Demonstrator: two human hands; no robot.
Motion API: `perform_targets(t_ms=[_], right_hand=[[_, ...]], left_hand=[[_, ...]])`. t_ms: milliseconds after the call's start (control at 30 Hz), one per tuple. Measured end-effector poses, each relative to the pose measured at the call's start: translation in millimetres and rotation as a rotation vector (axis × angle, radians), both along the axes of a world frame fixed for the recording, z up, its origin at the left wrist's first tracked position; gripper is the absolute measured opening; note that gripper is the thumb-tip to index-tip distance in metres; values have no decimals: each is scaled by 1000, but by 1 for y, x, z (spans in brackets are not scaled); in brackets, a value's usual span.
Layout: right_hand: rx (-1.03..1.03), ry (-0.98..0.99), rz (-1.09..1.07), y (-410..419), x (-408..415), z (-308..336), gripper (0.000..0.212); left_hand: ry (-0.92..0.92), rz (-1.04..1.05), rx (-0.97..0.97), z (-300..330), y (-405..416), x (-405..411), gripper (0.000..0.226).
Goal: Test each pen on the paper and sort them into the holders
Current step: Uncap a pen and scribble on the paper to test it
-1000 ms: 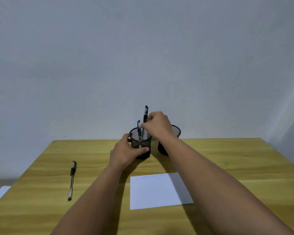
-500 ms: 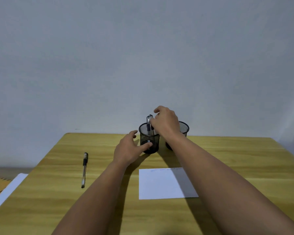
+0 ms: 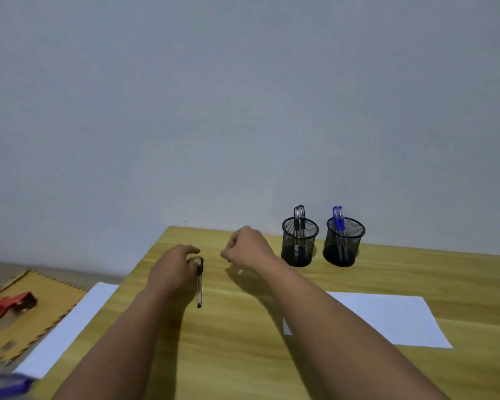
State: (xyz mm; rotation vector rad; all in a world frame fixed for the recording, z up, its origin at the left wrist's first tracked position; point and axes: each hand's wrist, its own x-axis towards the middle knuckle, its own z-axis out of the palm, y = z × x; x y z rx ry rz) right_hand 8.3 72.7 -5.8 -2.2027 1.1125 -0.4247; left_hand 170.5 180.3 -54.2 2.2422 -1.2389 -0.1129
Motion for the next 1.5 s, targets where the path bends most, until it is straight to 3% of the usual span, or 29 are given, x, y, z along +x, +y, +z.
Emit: perform_targets(t_ms=[67, 267, 433, 600, 700, 800, 933, 1067, 1200, 1500], right_hand=[[50, 32, 47, 12, 17, -15, 19], [80, 169, 37, 31, 41, -47, 48], [69, 246, 35, 27, 44, -48, 34], [102, 196, 59, 20, 26, -41, 33], [186, 95, 83, 10, 5, -28, 18], [403, -142, 56, 1, -24, -3, 5], [595, -507, -66, -5, -56, 28, 11], [513, -621, -106, -3, -74, 41, 19], [424, -747, -196, -2, -94, 53, 20], [361, -834, -244, -7, -129, 60, 30]], left_hand=[[-14, -36, -4, -8, 2, 7, 30], [-163, -205, 88, -24, 1, 22, 35], [-262, -203, 34, -32, 2, 26, 32], [-147, -193, -26, -31, 6, 22, 22], [-67, -172, -44, -26, 10, 14, 15], [40, -175, -81, -15, 12, -1, 9], [123, -237, -259, 18, 1, -32, 11], [304, -324, -403, 61, -17, -79, 5], [456, -403, -423, 81, -24, -111, 5], [443, -501, -344, 94, -32, -159, 23]])
